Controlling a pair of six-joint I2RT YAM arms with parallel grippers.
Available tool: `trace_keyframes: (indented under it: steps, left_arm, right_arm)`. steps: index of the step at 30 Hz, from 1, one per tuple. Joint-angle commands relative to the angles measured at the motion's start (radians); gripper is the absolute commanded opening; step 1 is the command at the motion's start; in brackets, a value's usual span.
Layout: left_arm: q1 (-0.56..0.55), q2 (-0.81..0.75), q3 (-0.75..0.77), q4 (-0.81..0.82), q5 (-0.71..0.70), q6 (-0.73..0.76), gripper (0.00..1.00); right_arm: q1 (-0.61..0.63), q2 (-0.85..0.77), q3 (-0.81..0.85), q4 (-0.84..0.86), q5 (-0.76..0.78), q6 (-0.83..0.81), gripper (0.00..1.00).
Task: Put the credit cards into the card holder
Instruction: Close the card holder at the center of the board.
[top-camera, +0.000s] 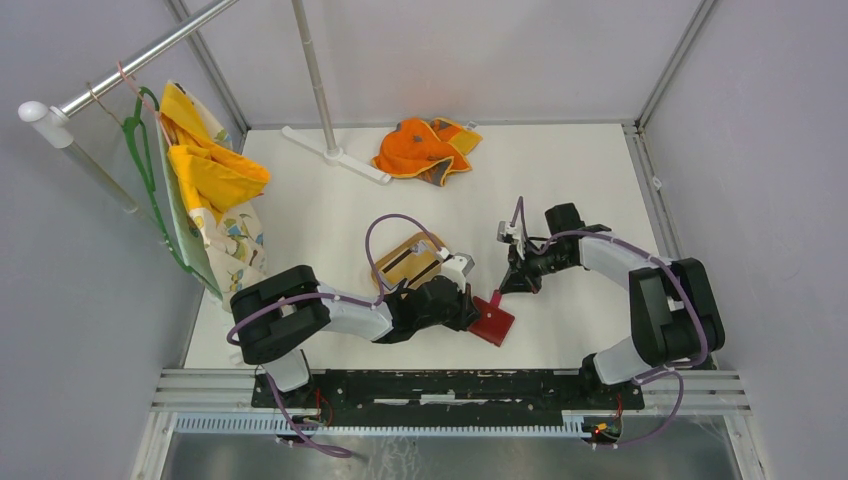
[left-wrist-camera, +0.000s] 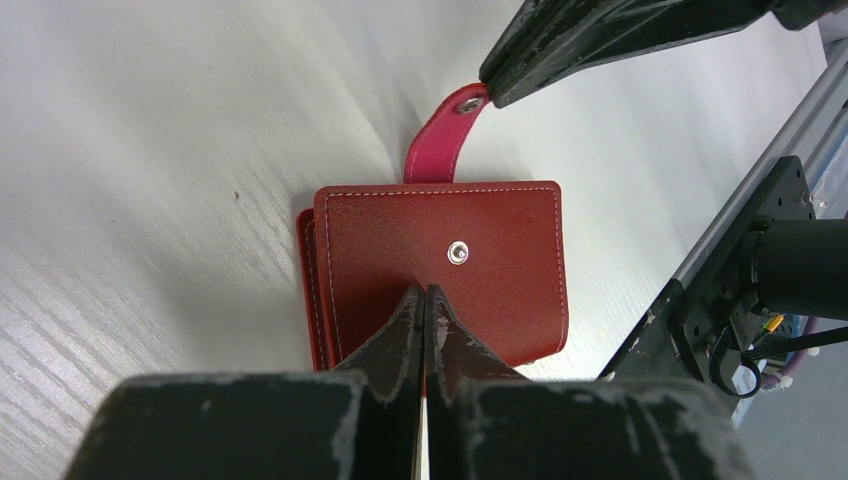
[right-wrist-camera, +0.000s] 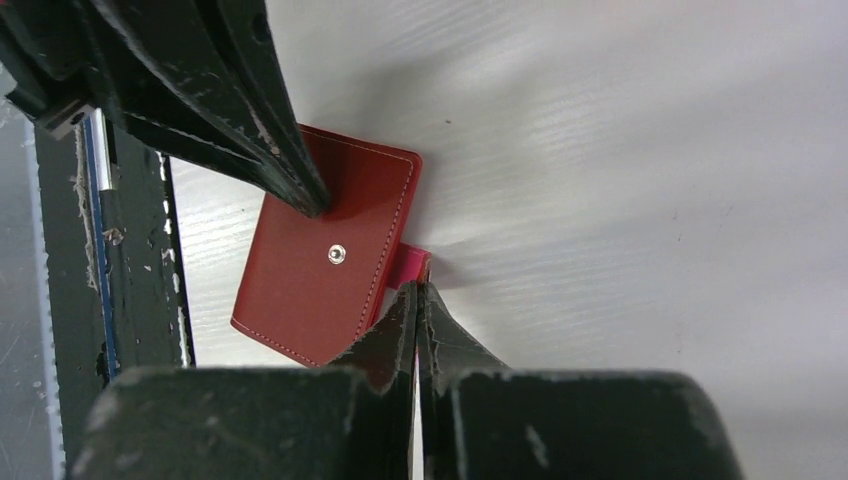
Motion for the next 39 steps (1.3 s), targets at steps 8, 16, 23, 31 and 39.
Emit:
trace_keyframes:
  steps: [8, 16, 23, 31, 39]
  left_arm:
    - [0.000, 0.018, 0.001, 0.016, 0.021, 0.010, 0.02]
    - [-0.001, 0.025, 0.002, 0.024, 0.028, 0.006, 0.02]
    - [-0.001, 0.028, 0.001, 0.032, 0.033, 0.004, 0.02]
    - [0.000, 0.032, -0.006, 0.054, 0.041, 0.005, 0.02]
    - [0.000, 0.040, -0.002, 0.060, 0.049, 0.008, 0.02]
  right_arm:
    - [0.022, -0.078, -0.002, -0.066, -0.069, -0.111, 0.00]
    - [0.077, -0.091, -0.012, -0.091, -0.020, -0.164, 0.00]
    - [0.092, -0.112, -0.030, -0.086, 0.018, -0.182, 0.00]
    - [0.087, -0.146, -0.043, 0.007, 0.143, -0.095, 0.15]
    - [0.021, -0.081, -0.027, 0.043, 0.157, -0.008, 0.26]
